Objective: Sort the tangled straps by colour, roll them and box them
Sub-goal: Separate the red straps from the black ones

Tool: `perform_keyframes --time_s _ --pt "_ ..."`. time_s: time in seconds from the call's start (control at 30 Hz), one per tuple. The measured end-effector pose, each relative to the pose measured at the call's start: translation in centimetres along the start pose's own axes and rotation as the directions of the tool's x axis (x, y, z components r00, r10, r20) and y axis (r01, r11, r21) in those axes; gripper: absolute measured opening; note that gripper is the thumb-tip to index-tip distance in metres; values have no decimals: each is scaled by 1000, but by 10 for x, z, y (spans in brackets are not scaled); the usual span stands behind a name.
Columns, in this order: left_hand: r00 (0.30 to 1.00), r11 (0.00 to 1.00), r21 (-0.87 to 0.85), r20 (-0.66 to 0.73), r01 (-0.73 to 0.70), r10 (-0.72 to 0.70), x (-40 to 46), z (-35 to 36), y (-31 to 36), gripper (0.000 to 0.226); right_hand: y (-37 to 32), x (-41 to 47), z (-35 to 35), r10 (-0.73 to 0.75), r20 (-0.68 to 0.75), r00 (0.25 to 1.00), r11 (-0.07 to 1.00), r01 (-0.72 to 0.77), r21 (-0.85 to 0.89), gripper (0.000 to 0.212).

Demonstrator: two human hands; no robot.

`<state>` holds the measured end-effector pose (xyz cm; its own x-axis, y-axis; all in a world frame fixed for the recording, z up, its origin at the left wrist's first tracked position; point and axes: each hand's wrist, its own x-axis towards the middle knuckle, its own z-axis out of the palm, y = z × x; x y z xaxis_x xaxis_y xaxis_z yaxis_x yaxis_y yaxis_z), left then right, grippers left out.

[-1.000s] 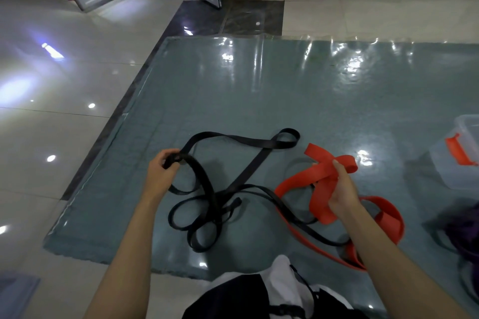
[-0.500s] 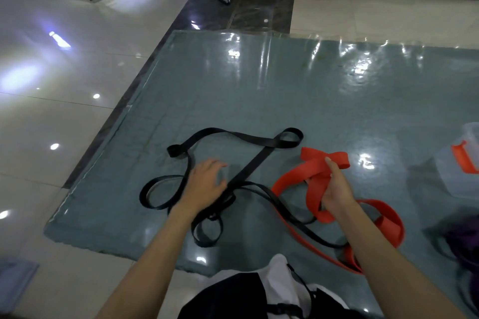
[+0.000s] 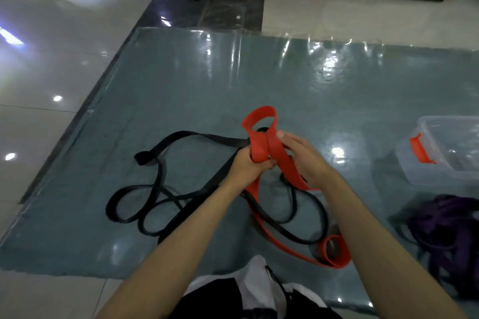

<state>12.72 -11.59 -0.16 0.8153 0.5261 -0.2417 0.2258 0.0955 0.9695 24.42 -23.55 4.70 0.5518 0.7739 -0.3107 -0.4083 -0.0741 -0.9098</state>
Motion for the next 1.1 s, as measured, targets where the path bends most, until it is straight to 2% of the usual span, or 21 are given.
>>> perform_keyframes --time_s 0.13,0.2,0.23,0.3,0.33,0.43,0.5,0.6,0.67,0.7,0.77,0.8,0.83,0.93,1.03,1.1 --pt "995 973 -220 -59 71 -86 6 -5 13 18 13 -2 -35 5 -117 993 935 -47 -353 32" --pt "990 964 -253 -99 77 -105 14 -12 21 17 30 -6 -54 15 -137 990 851 -85 -519 36" --pt "987 965 -245 -106 95 -124 18 -17 23 17 39 -9 -63 47 -120 992 775 -112 -622 43" --pt "981 973 -174 -92 154 -172 25 -24 24 17 59 -17 -82 119 -106 987 511 -153 -846 55" --pt "979 977 -107 -70 183 -191 28 -28 23 19 67 -21 -90 125 -113 986 383 -153 -911 54" --pt "978 972 105 -1 209 -210 32 -34 13 19 79 -27 -104 45 -148 988 213 -154 -965 32" --pt "977 965 157 23 208 -214 33 -34 3 15 76 -26 -103 35 -55 998 129 -59 -990 26" --pt "974 948 233 9 216 -225 34 -31 -13 14 71 -22 -105 43 103 994 150 96 -984 32" --pt "972 927 300 2 225 -237 34 -27 -21 18 70 -18 -110 62 153 986 94 147 -985 42" --pt "970 912 340 3 229 -245 33 -26 -24 28 71 -17 -113 48 157 986 59 154 -986 39" --pt "968 868 440 -17 232 -250 30 -23 -30 60 73 -15 -119 -79 142 987 70 148 -987 26" --pt "970 854 469 -32 226 -239 27 -21 -32 62 75 -13 -122 -174 148 974 94 166 -982 20" --pt "975 849 485 -40 210 -219 25 -19 -33 55 76 -11 -126 -260 151 954 117 186 -976 15" --pt "983 848 501 -42 175 -178 21 -13 -35 35 75 -3 -135 -411 47 911 246 160 -956 13" --pt "992 837 534 -23 119 -126 24 -9 -35 30 74 10 -144 -479 -117 870 398 97 -912 19" --pt "996 822 562 -24 88 -91 27 -7 -36 28 73 16 -151 -530 -208 822 434 52 -899 28"
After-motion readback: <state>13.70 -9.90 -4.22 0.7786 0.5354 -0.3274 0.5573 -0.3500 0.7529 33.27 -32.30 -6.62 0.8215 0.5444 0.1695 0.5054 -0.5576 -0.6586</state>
